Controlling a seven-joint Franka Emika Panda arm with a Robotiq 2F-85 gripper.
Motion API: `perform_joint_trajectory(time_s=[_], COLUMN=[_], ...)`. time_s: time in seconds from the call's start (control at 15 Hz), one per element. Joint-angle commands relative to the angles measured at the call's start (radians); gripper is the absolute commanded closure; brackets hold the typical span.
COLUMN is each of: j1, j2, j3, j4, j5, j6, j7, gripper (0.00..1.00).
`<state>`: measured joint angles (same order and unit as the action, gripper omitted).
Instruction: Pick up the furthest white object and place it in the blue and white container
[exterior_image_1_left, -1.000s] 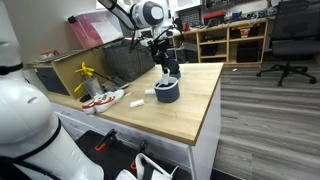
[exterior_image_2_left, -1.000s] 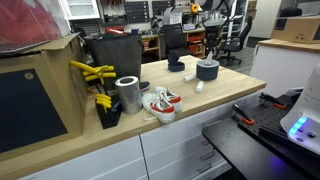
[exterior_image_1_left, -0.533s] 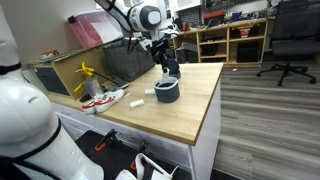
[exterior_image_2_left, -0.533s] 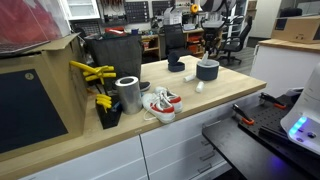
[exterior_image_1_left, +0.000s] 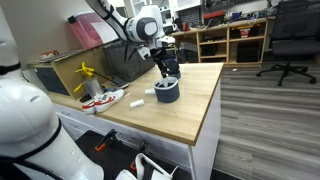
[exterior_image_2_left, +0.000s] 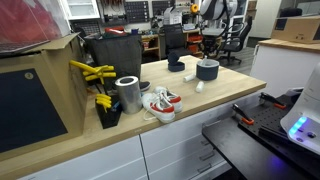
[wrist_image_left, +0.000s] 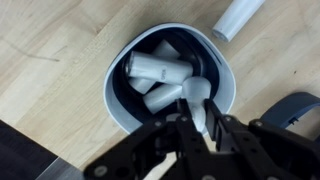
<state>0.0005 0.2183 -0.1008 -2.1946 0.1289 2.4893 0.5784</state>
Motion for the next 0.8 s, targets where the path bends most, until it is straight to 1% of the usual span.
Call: perform_joint_trajectory(time_s=[0.0, 0.13, 0.2, 0.27, 0.33, 0.6, 0.73], j1=[0.019, 0.03, 0.034, 0.035, 0.037, 0.045, 0.048], j2=[-0.045, -0.047, -0.048, -0.05, -0.051, -0.065, -0.073], j3=[-0.008, -0.015, -0.018, -0.018, -0.019, -0.014, -0.009], j4=[-0.064, -0.082, -0.089, -0.096, -0.102, -0.12, -0.124], j5=[-0.038, -0.074, -0.095, -0.108, -0.12, -0.145, -0.146], j6=[0.09, 0.142, 0.161, 0.176, 0.189, 0.208, 0.197], j7=[0.042, 0.065, 0.075, 0.087, 0.096, 0.11, 0.107], gripper=[0.95, 0.95, 0.55, 0.53, 0.47, 0.16, 0.03])
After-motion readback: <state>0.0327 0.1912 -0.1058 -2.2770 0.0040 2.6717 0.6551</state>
